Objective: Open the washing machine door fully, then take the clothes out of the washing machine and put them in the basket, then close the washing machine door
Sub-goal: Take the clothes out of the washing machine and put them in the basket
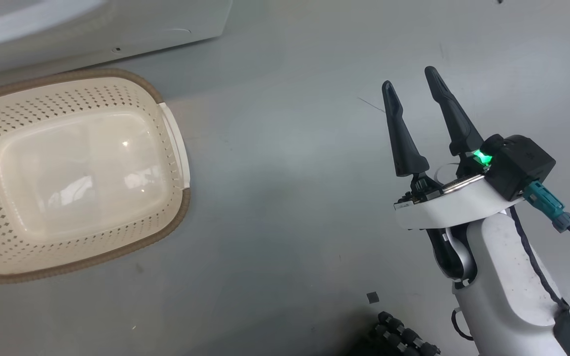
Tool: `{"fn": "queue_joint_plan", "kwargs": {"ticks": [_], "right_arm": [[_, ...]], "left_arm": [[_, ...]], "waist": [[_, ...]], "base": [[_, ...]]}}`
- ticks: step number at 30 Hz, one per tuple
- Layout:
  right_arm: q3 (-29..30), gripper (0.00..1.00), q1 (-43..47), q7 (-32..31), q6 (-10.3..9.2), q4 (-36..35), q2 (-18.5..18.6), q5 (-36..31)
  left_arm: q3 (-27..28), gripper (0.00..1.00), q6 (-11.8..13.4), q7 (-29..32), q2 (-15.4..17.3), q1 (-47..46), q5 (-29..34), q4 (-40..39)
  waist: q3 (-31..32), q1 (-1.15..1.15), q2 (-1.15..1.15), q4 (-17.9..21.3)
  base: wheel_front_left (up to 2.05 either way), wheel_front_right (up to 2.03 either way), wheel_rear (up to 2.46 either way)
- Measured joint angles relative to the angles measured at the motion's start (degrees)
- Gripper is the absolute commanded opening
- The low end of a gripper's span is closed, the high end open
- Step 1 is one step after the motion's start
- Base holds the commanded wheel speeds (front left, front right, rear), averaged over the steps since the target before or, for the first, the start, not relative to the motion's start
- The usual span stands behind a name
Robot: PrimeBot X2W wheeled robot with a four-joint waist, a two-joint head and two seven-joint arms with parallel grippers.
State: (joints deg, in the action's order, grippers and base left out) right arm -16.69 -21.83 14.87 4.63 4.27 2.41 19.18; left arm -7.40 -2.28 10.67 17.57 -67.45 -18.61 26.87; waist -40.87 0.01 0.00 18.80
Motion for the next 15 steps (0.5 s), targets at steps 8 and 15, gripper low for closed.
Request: {"fn": "queue_joint_plan", "kwargs": {"ticks": [8, 15], "right_arm": [[1.6, 1.0, 0.9, 0.0, 0.4, 1.1, 0.1, -2.5], [2.4, 1.0, 2.7, 0.0, 0.82, 1.8, 0.2, -3.8]], "left_arm": [[0.1, 0.0, 0.3, -8.2, -3.2, 7.4, 0.0, -3.0], [0.1, 0.0, 1.1, -14.1, -4.5, 12.7, 0.0, -6.3]], "waist": [[3.4, -0.01, 0.0, -2.3], [6.2, -0.01, 0.0, -4.0]], "base": [[0.0, 0.0, 0.0], [0.0, 0.0, 0.0]]}}
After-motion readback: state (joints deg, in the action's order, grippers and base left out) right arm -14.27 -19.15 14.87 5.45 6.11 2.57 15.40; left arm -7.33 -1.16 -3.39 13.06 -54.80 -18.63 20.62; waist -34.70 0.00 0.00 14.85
